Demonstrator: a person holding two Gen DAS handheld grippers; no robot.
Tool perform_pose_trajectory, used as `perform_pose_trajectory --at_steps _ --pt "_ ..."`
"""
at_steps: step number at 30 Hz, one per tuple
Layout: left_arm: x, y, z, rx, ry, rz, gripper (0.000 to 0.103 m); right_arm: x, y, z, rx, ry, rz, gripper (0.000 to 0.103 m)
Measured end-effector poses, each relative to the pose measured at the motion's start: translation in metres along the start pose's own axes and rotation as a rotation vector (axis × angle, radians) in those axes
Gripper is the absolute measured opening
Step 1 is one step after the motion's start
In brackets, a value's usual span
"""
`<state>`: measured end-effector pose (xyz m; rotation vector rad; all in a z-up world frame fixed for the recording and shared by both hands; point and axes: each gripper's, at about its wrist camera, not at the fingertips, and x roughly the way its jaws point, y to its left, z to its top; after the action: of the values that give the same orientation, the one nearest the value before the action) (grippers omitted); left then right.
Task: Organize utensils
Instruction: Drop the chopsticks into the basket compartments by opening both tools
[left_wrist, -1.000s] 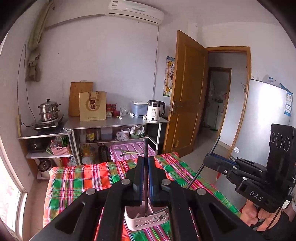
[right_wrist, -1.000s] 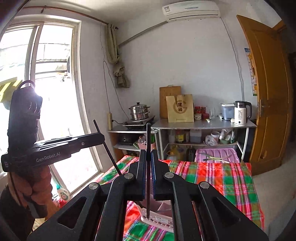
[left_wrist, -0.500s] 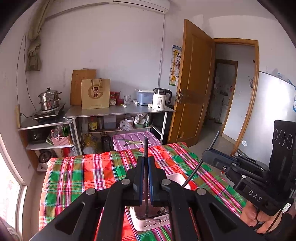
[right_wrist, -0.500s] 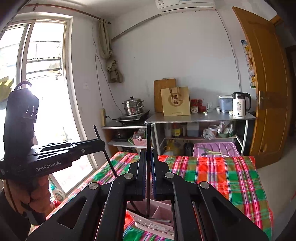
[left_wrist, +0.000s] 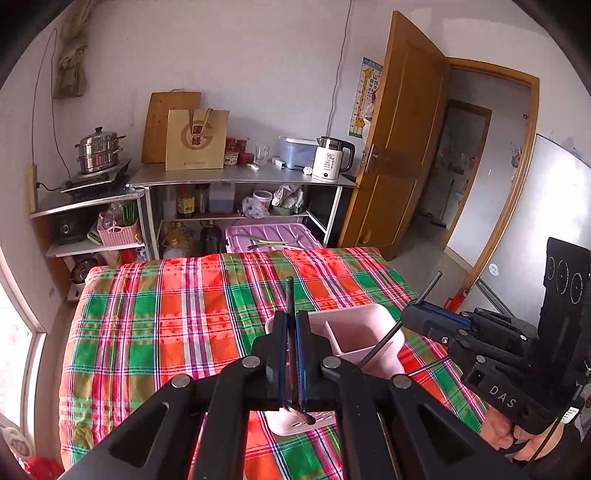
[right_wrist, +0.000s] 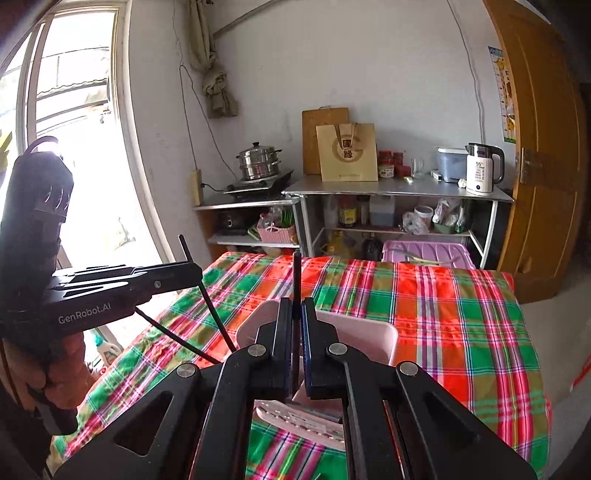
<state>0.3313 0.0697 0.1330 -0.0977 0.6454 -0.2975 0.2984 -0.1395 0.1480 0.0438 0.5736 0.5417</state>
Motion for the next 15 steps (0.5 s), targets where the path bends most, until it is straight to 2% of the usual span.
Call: perform_pose_trajectory --at_steps 5,8,15 --pt "0.000 0.001 -0.005 -0.005 0.010 0.012 0.007 -0.003 0.002 -0.002 -0.005 0.015 0.006 0.007" --pt "-0.010 0.002 -0.006 -0.015 -0.012 0.017 0.018 -0.013 0.004 -0.002 -0.005 -0.004 0.011 0.013" --pt "-0.053 0.002 -0.014 -0.046 -0.075 0.007 0.039 -0.056 0.006 -0.005 -0.004 -0.083 0.025 0.013"
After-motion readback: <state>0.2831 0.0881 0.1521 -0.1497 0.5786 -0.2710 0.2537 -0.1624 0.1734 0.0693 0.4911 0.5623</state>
